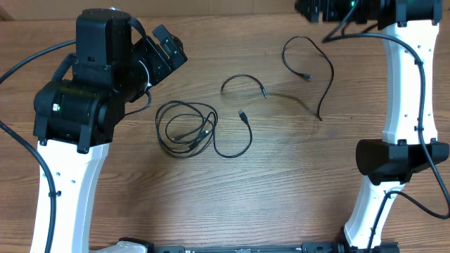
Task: Untangle cables
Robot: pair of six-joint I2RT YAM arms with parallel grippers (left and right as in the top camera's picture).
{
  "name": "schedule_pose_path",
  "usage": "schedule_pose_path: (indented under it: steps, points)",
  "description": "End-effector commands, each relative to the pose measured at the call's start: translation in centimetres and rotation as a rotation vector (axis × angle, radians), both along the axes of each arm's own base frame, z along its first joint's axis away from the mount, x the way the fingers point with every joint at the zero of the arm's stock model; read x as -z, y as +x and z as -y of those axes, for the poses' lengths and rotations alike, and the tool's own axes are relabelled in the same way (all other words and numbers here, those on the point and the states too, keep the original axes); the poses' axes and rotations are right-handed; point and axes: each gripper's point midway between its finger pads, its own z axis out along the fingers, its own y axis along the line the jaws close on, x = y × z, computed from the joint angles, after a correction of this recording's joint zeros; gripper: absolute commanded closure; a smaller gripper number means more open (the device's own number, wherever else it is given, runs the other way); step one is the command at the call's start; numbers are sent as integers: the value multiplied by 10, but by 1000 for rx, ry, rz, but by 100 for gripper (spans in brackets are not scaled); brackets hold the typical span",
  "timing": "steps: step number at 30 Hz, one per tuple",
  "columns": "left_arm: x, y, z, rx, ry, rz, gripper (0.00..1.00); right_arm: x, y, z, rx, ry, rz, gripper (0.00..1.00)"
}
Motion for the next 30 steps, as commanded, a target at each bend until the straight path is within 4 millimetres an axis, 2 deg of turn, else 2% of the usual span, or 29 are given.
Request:
schedule_pose_path:
  steps: [1, 3, 4, 6, 10, 15, 21, 24, 30]
  points:
    - [-2, 0, 1, 11, 15, 8, 0, 25, -29, 5, -235, -178, -23, 12]
    - [-2, 0, 1, 11, 15, 8, 0, 37, -55, 6, -338, -220, -91, 10]
    - [-2, 0, 1, 11, 14, 9, 0, 41, -59, 7, -345, -232, -112, 8]
    - [-2, 0, 1, 11, 14, 9, 0, 46, -58, 15, -298, -258, -143, 0]
    - [-2, 0, 1, 11, 15, 8, 0, 60, -61, 16, -337, -277, -173, 0]
    - [-2, 0, 1, 11, 15, 8, 0, 92, -71, 16, -339, -254, -297, 0]
    - [-2, 0, 1, 11, 15, 8, 0, 131, -83, 17, -224, -186, -485, 0]
    - [-2, 0, 1, 11, 15, 8, 0, 141, -91, 17, -276, -200, -507, 0]
    - [-2, 0, 1, 11, 15, 8, 0, 154, -106, 13, -487, -252, -481, 0]
